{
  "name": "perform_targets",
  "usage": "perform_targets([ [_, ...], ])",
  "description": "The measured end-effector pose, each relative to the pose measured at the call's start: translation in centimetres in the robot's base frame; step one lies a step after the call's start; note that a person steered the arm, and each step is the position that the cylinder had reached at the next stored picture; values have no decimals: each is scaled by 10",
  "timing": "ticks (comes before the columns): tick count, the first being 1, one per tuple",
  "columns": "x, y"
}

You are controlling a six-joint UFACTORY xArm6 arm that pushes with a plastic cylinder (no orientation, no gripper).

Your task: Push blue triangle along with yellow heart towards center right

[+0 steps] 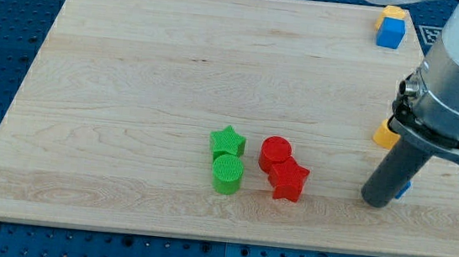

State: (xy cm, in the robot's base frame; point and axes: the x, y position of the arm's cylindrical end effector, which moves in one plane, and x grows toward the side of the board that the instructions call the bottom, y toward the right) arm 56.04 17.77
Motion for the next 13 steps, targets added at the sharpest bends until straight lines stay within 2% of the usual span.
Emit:
perform_targets([
  [5, -4, 42],
  [9, -30, 43],
  [12, -69, 43],
  [13, -67, 56],
])
